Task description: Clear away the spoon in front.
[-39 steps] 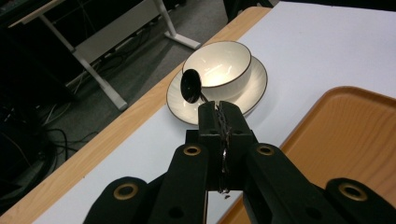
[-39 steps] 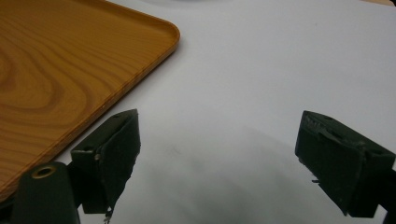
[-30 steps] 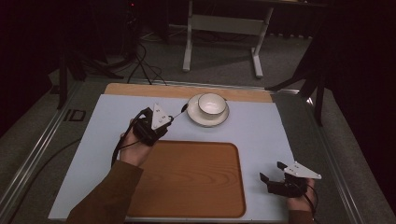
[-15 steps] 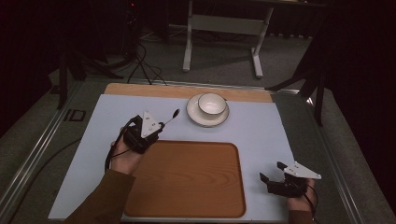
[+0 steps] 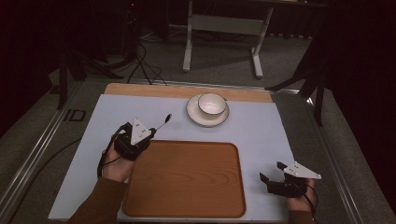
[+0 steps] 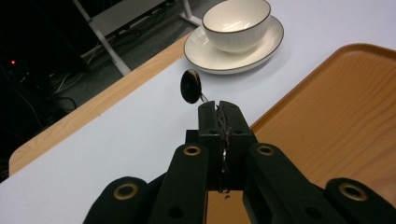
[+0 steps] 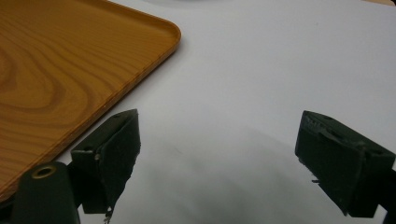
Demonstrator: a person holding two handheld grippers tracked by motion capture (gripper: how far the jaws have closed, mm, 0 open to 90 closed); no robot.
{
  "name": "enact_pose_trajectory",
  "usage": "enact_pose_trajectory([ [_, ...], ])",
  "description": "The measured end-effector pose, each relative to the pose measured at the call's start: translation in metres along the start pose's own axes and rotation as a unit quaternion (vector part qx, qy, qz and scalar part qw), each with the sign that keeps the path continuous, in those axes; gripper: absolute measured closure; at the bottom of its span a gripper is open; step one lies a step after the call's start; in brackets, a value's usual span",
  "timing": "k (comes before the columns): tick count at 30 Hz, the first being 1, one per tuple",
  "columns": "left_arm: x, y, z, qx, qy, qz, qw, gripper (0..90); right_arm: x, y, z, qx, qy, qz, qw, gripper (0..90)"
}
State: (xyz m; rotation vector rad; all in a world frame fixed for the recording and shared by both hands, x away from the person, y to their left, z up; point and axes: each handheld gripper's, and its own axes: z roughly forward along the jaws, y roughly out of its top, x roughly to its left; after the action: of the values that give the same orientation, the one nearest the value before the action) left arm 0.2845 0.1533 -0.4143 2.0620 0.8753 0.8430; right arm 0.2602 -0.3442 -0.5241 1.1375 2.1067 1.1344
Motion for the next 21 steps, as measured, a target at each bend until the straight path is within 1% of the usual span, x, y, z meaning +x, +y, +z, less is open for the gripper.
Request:
enact_pose_trajectory([
  [6,0.0,-0.009,-0.005,0.002,0.003,-0.008,1.0,88.8,0.0,0.0,0.0,0.0,0.0,0.0,1.0,13.9],
  [12,0.001,-0.014,-0.009,0.005,0.008,-0.008,0.9999,88.8,0.0,0.0,0.0,0.001,0.001,0.0,1.0,13.9],
  [16,0.001,-0.02,-0.013,0.007,0.012,-0.014,0.9998,88.8,0.0,0.0,0.0,0.001,0.001,0.0,1.0,13.9],
  [21,0.001,-0.025,-0.016,0.011,0.014,-0.016,0.9997,88.8,0.001,0.0,0.0,0.002,0.0,0.0,1.0,13.9],
])
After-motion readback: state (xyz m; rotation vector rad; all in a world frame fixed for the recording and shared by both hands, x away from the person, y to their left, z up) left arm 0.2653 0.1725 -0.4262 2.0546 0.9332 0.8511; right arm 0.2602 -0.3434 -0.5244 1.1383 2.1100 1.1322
